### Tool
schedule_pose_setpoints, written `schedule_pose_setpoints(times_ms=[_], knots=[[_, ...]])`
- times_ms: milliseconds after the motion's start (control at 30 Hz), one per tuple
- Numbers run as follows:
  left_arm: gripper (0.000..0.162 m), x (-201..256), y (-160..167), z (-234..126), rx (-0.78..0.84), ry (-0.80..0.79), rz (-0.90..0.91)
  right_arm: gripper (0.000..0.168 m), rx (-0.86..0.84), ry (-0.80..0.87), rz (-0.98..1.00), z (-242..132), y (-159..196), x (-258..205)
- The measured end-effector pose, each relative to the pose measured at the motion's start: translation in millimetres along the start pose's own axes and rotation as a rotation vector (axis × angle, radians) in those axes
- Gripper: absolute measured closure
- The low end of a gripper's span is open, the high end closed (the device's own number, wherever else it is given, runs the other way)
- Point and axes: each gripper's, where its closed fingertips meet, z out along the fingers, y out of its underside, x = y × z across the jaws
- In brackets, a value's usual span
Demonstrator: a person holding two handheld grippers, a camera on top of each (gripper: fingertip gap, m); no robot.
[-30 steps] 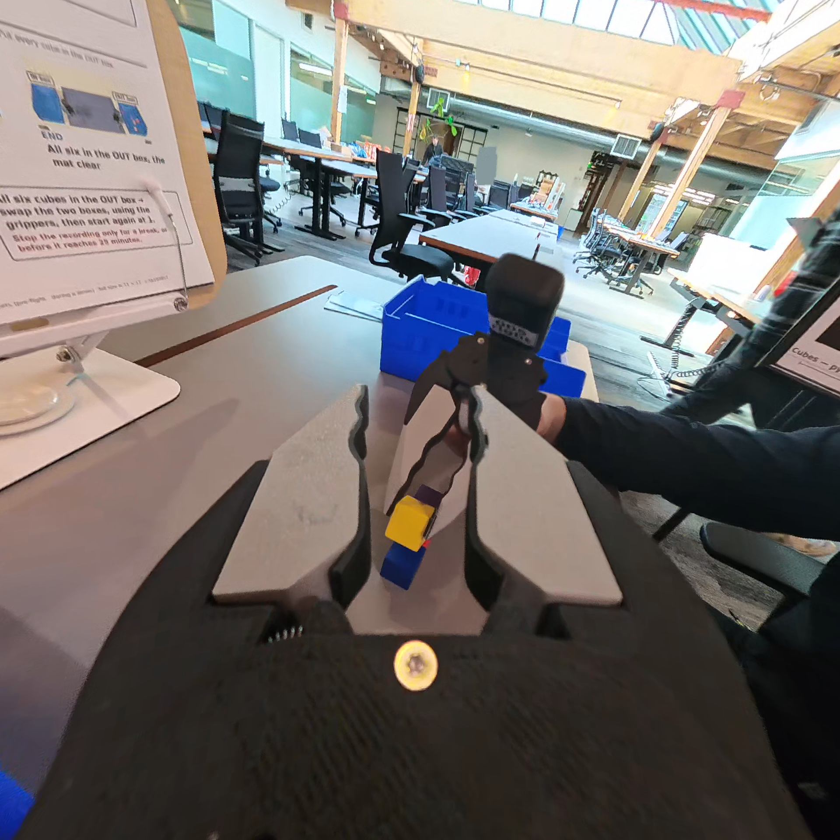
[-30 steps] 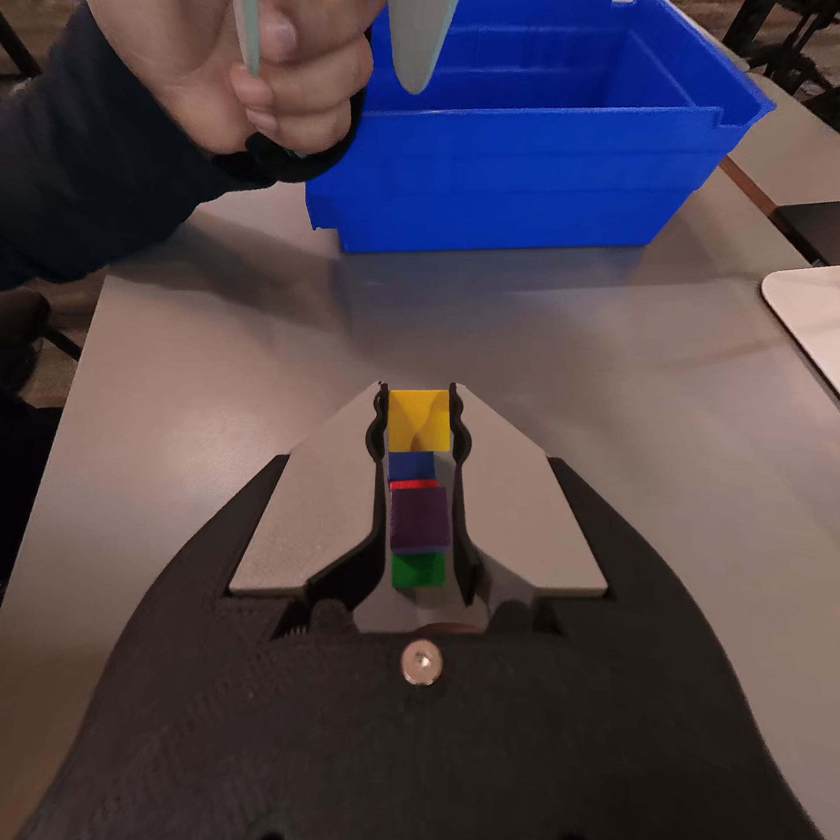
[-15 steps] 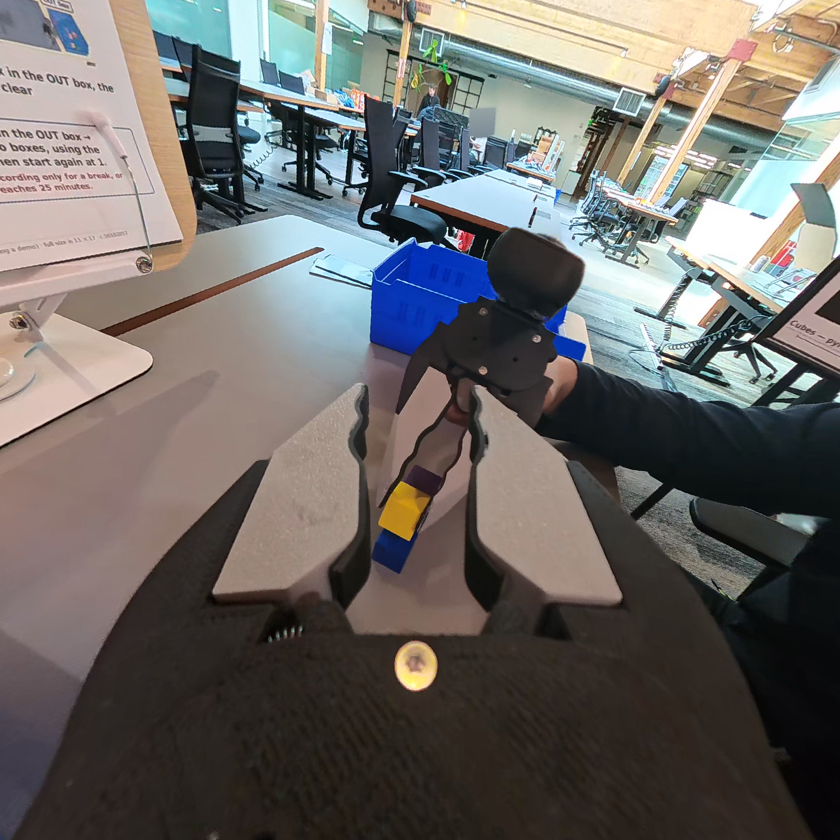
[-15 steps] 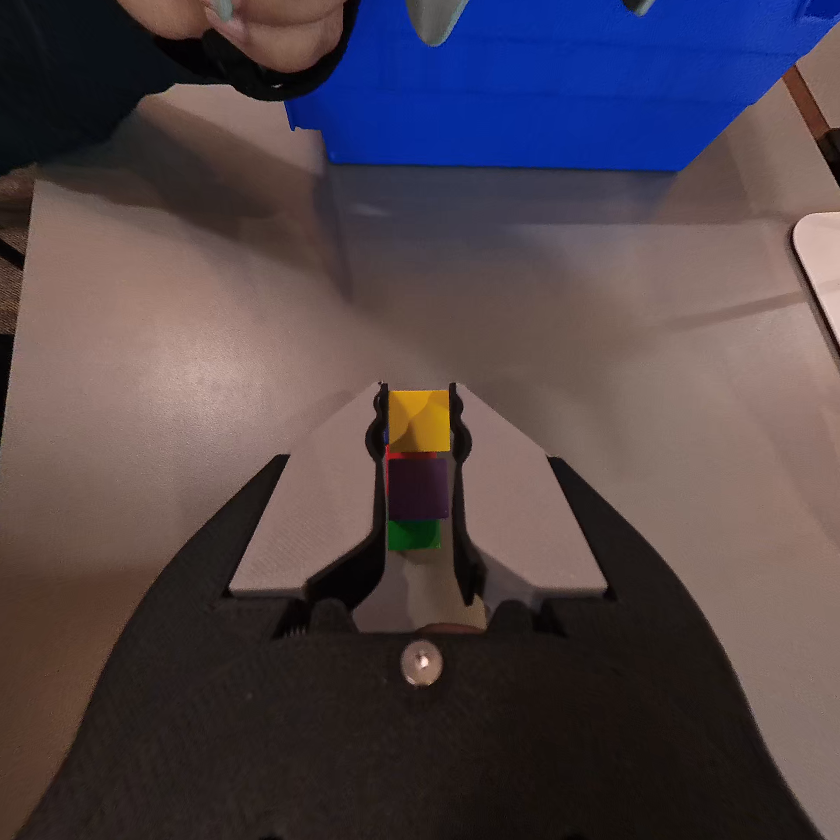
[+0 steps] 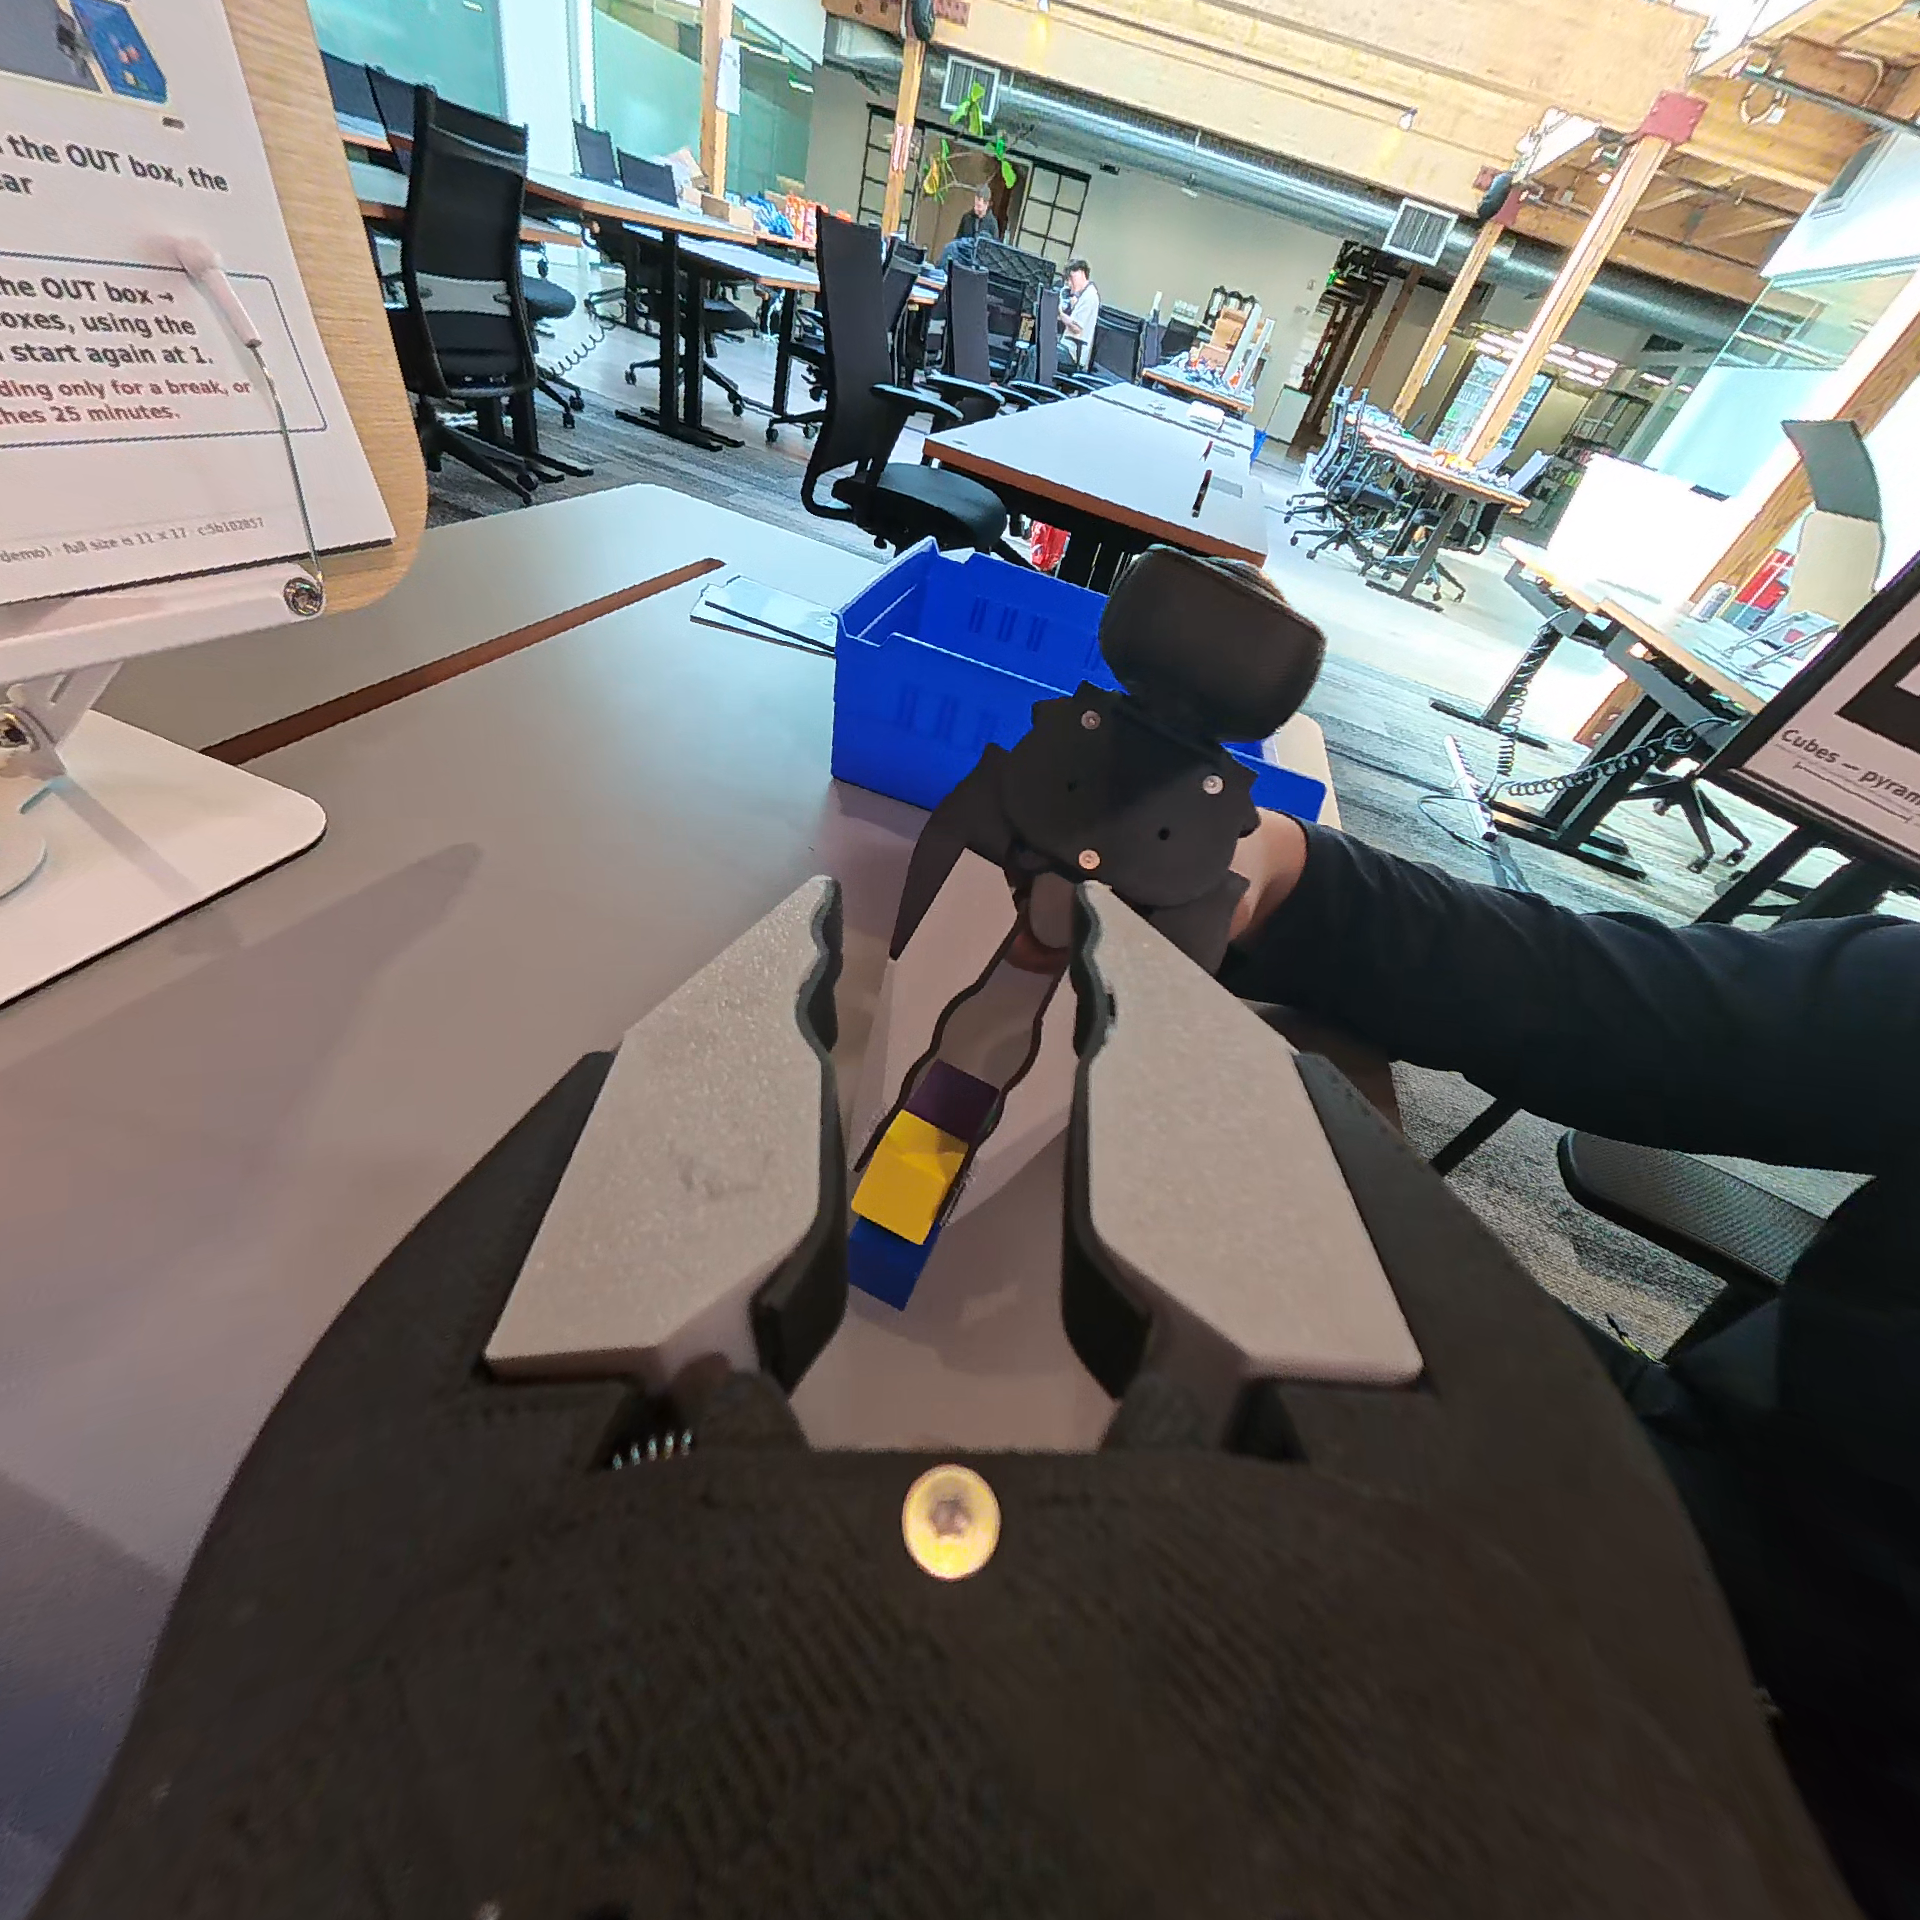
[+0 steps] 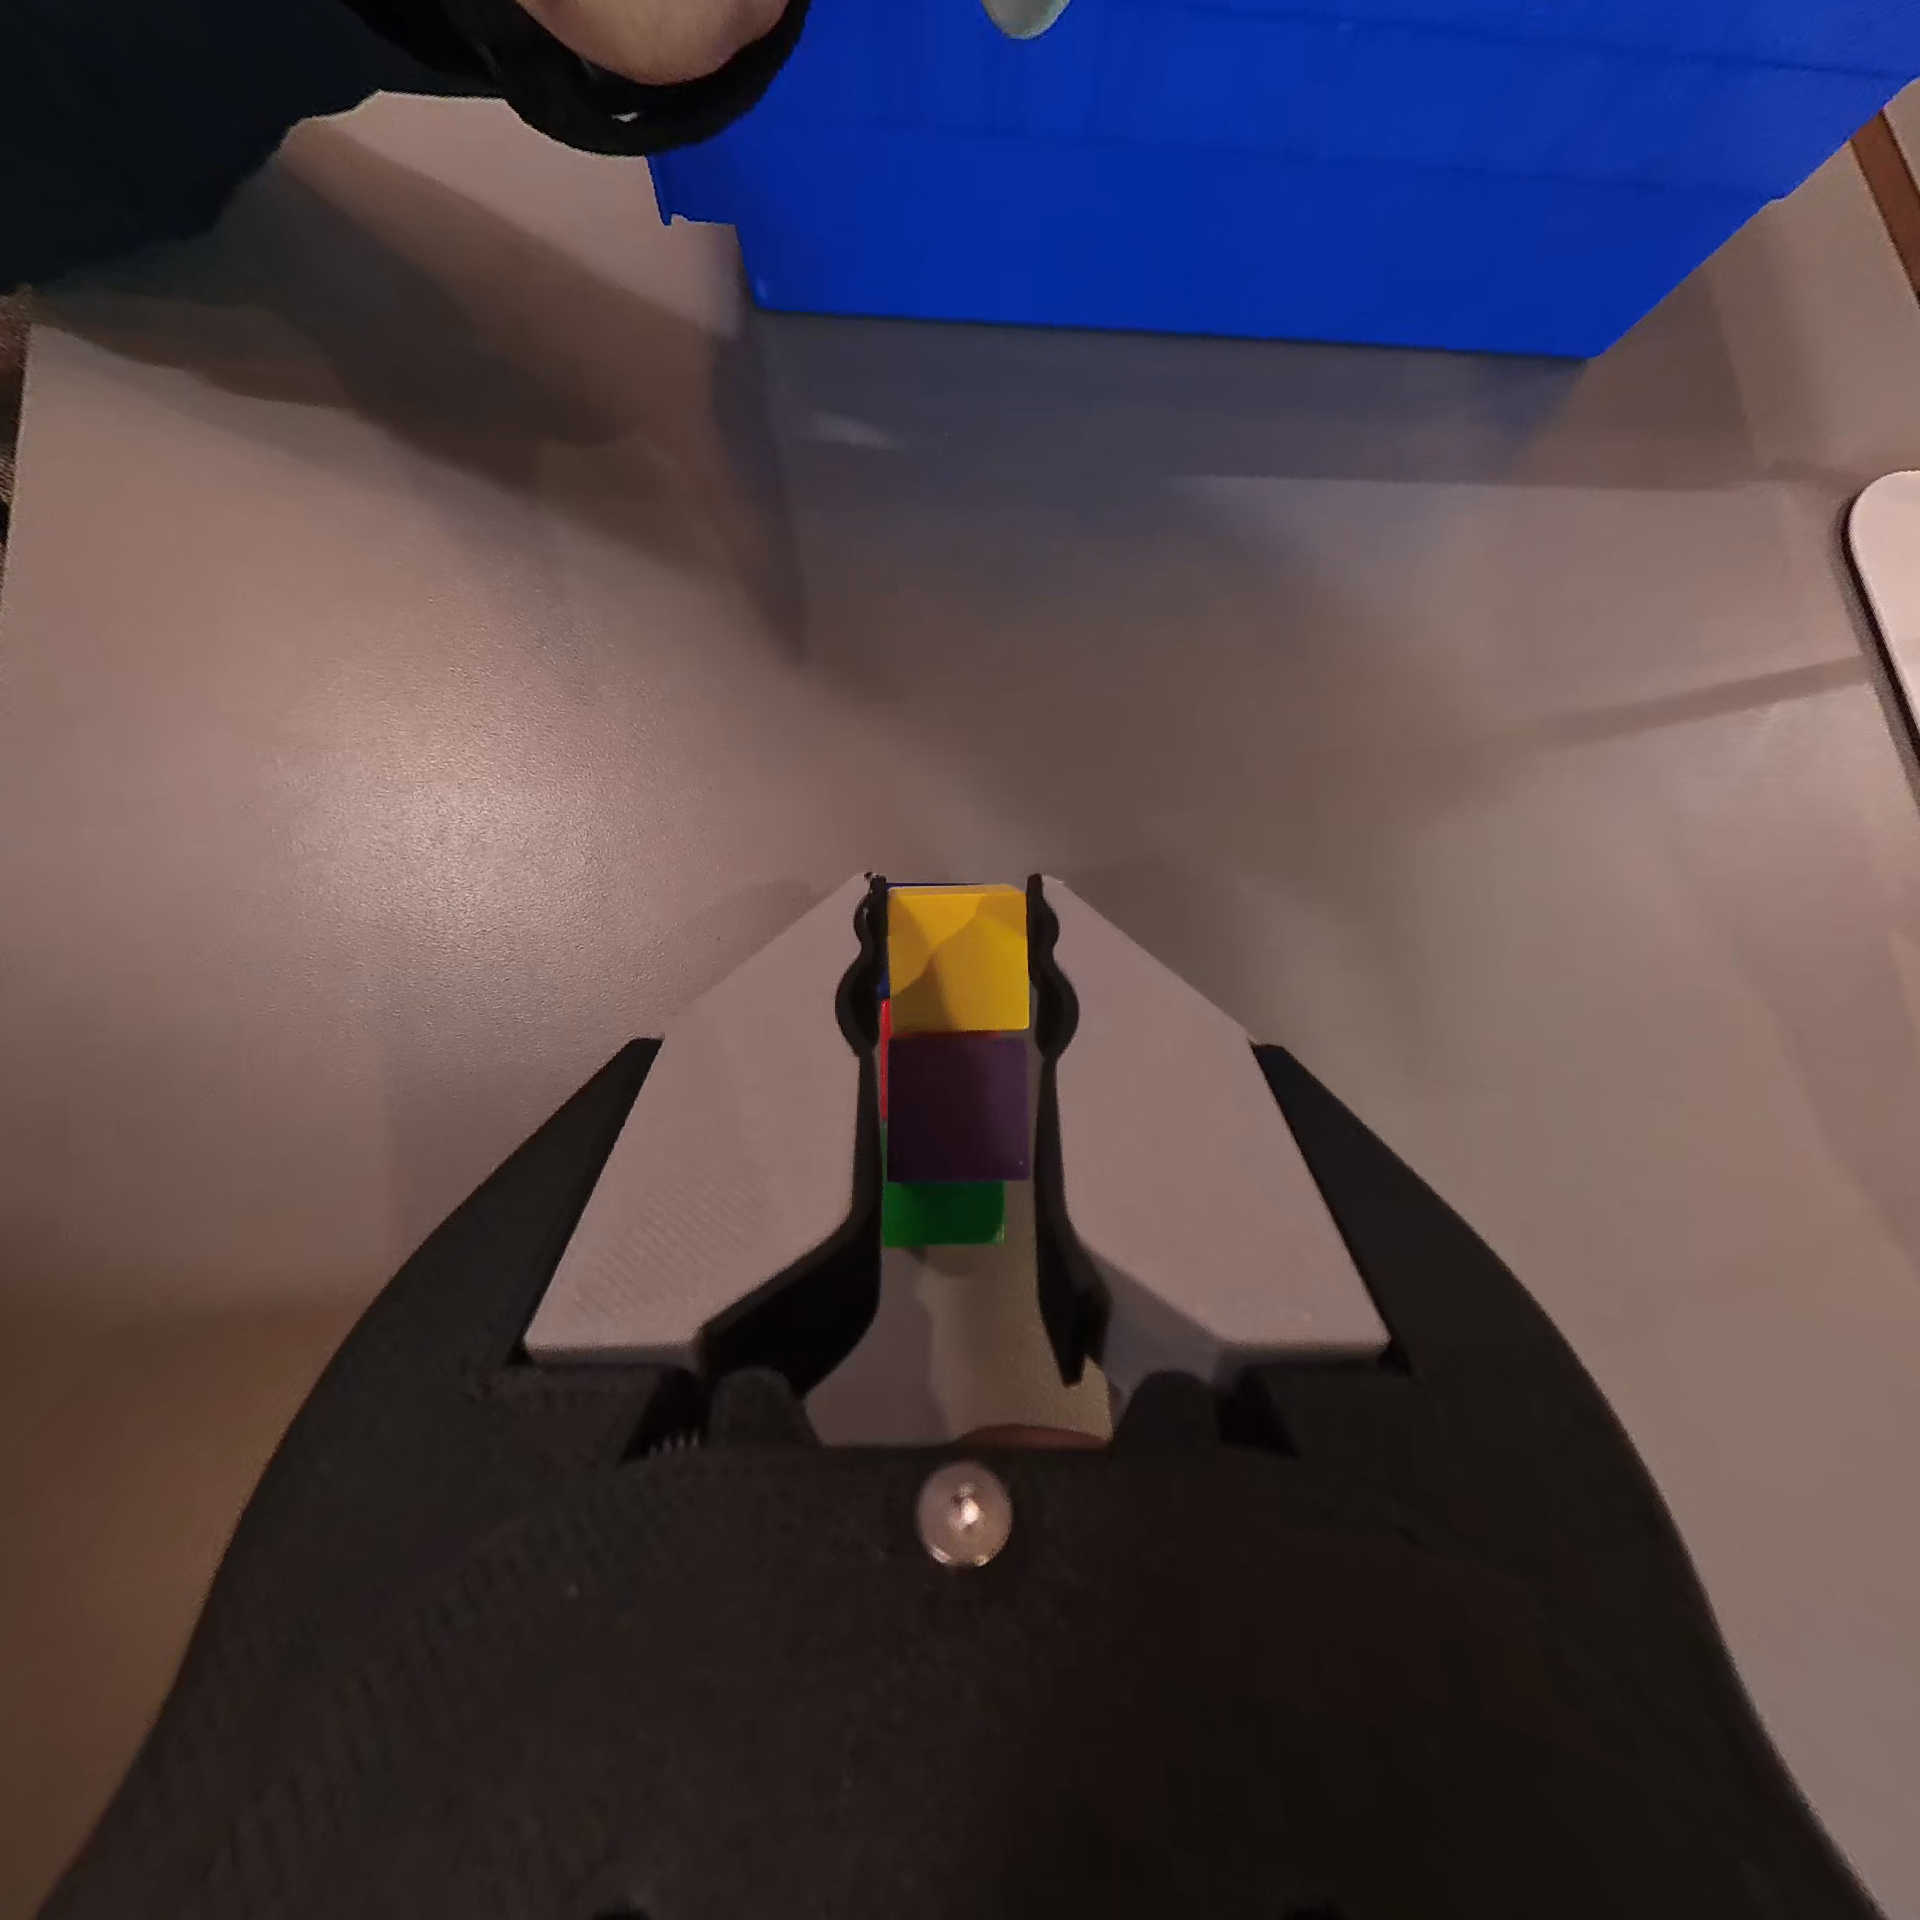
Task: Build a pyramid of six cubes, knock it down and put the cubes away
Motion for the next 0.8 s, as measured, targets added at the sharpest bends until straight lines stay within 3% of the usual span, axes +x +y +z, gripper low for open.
schedule_pose_setpoints(times_ms=[533,800], knots=[[0.120,0.6,3.1,2.2,-0.010,0.012,-0.008,0.144,-0.024,0.007,-0.013,-5.7,-3.0,0.2],[0.120,0.6,3.4,2.3,-0.007,0.020,-0.020,0.144,-0.153,-0.017,-0.027,-5.4,-0.1,0.3]])
